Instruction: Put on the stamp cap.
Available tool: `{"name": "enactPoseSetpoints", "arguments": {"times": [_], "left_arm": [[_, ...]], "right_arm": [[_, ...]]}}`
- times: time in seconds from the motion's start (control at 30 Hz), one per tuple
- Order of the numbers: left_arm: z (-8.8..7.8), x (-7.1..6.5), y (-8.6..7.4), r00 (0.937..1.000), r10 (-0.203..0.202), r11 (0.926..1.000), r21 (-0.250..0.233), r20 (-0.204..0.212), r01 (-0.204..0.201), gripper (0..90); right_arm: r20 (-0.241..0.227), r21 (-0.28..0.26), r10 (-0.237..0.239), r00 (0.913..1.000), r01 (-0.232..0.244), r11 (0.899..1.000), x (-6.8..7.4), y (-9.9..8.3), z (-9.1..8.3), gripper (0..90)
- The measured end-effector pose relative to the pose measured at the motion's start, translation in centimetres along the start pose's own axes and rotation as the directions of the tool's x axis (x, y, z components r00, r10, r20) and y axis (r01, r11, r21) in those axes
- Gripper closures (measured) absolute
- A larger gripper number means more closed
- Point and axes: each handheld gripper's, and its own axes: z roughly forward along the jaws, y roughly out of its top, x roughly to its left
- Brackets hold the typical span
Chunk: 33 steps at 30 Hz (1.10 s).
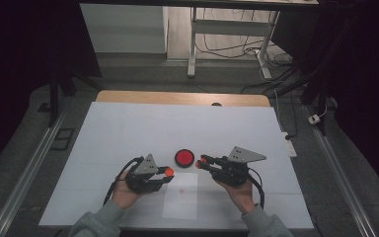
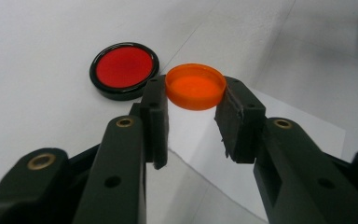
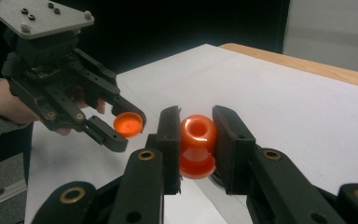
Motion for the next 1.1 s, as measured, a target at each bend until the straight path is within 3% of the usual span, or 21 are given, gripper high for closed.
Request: {"name": "enactPoseSetpoints", "arguments": {"times": [0.3,1.1], "left_arm": [[1.9,-0.4,1.0,0.9994,0.004,1.0,-0.005,0.035,-0.004,64.6],[4.1,-1.5,1.2,0.9975,0.014,0.9995,0.028,0.069,-0.016,64.5]], "right_arm": [[0.002,0.01,-0.005,1.0,0.005,1.0,0.0,-0.1,0.1,72.0],[-0.005,0.02,-0.012,0.9999,0.013,1.0,0.2,-0.2,0.3,71.9]]}}
